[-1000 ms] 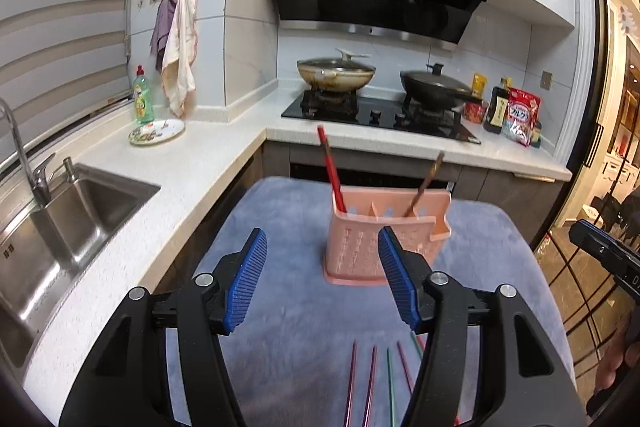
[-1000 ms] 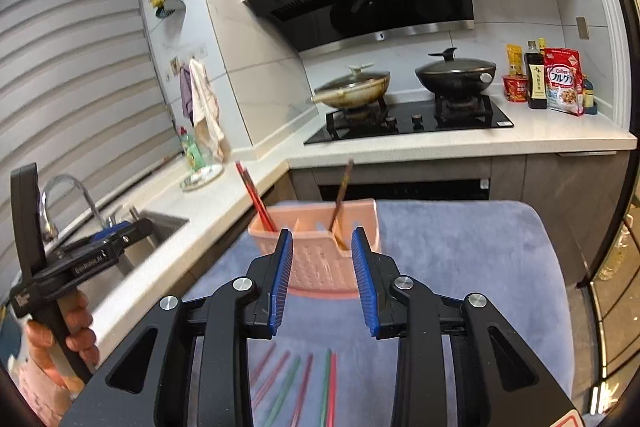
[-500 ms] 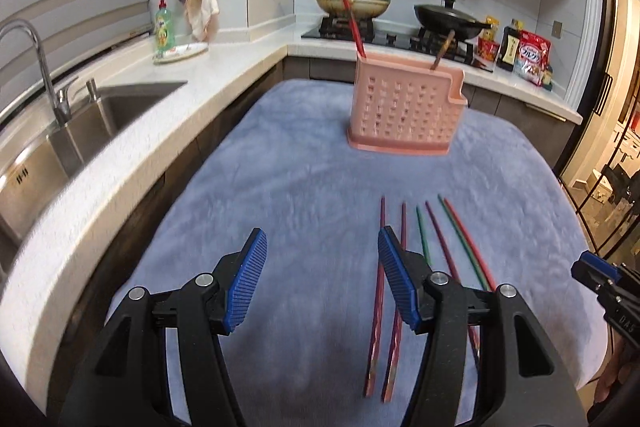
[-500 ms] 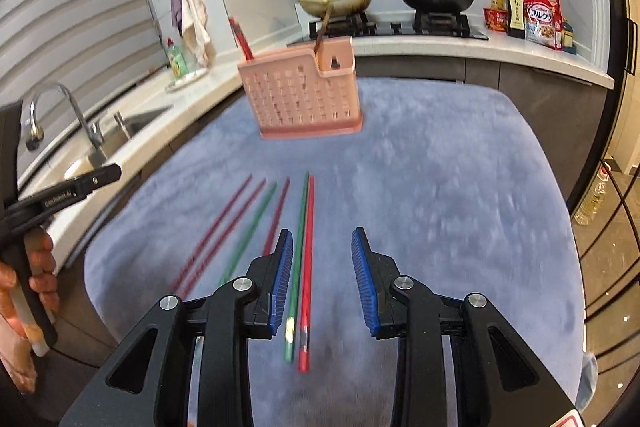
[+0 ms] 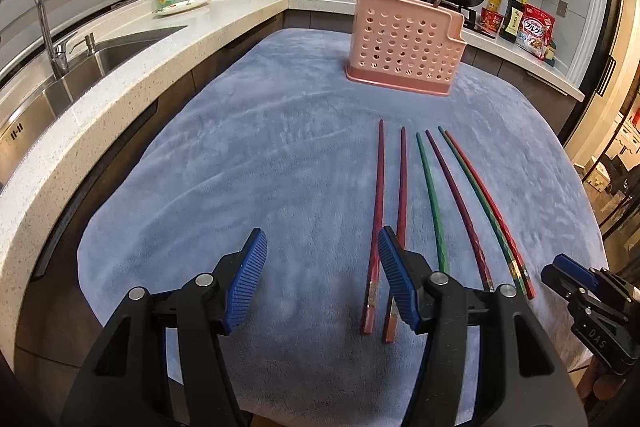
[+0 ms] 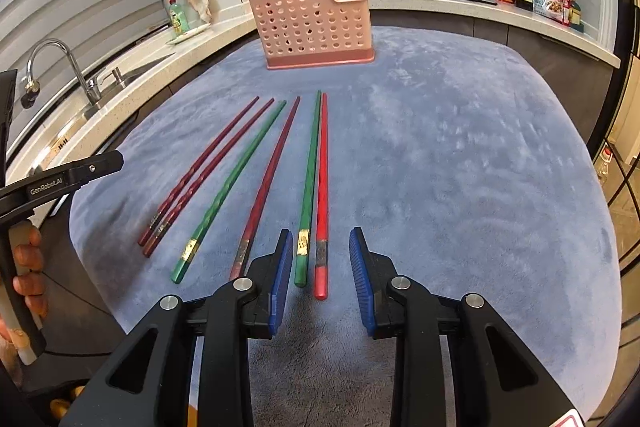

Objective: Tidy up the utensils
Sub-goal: 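Bring both open tools back down to the remaining chopsticks, then grasp a dark red chopstick with the left tool while the right tool grasps a red chopstick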

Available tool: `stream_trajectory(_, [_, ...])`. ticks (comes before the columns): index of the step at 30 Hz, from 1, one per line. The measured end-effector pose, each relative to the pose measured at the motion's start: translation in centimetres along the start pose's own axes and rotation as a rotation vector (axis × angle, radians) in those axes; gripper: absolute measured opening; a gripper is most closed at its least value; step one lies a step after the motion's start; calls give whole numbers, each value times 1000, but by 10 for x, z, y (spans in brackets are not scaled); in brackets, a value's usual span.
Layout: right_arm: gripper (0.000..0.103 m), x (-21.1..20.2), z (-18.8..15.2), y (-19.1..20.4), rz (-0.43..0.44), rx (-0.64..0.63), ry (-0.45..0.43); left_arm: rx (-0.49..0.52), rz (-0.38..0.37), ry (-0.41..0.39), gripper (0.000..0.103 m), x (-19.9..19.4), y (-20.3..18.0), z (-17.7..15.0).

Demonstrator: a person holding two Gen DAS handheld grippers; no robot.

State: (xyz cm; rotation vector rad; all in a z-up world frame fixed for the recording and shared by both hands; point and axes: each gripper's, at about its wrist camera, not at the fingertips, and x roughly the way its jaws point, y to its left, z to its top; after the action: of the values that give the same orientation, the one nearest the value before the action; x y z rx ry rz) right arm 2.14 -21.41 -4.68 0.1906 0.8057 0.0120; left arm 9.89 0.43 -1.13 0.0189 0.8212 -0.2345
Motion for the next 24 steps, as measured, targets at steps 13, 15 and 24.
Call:
stream_trajectory(13, [12,21,-14,-3,-16,-7,63,5,-7,62,55,13,-2,-20])
stream_trajectory(15, [11,21,-15,-5,-13,-2,62,10,-10,66,55,14,-3,-22])
stream_trajectory(24, [8,25,-14,-6,-14,0,60,18,-28,92,55,21,-9,-30])
